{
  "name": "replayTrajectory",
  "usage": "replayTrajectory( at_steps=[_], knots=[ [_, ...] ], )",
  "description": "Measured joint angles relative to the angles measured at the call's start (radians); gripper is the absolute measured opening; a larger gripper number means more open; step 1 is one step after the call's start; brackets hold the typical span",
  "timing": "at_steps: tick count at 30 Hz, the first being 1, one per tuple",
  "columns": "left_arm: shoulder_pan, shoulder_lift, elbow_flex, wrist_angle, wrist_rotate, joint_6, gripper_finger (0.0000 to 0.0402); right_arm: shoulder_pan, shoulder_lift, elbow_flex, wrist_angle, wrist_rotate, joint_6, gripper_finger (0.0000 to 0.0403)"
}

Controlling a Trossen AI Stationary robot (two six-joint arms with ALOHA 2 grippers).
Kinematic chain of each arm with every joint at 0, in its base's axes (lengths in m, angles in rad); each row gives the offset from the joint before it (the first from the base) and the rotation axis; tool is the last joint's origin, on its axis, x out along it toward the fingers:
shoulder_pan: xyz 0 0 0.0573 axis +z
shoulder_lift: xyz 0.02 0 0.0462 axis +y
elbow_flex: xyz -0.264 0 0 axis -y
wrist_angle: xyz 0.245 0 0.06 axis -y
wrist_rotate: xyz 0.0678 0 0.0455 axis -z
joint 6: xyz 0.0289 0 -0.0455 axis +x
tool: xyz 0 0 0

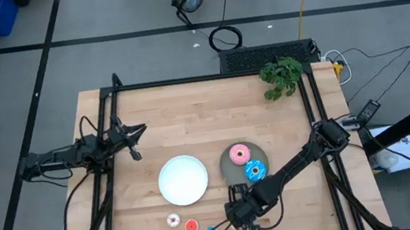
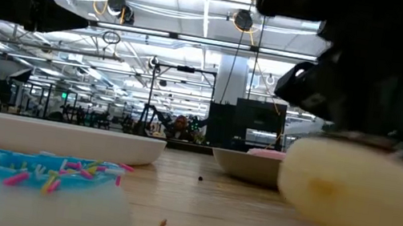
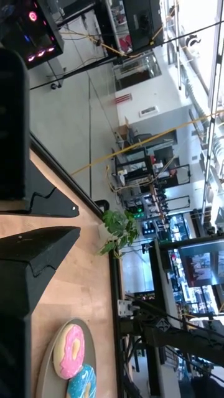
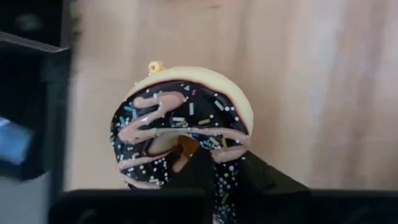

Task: Pick & Place donuts
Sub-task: Put the large black donut on the gray plate

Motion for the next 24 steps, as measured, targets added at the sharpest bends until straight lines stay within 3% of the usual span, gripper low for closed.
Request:
replayTrajectory(
  at_steps=[12,18,24],
  knots=[
    [0.000,0.000,0.000,-0.016,0.000,-0.023,0.0042,0.010,-0.122,0.168,-0.262,0.023,-0.056,0.0008],
    [0.000,0.000,0.000,-0.008,0.000,0.000,0.0042,0.051,-0.252,0.169,-0.369,0.148,0.060,0.0008],
    [0.000,0.000,0.000,-0.008,0.000,0.000,0.0042,0.089,-0.366,0.169,-0.485,0.186,0.220,0.0008]
  ],
)
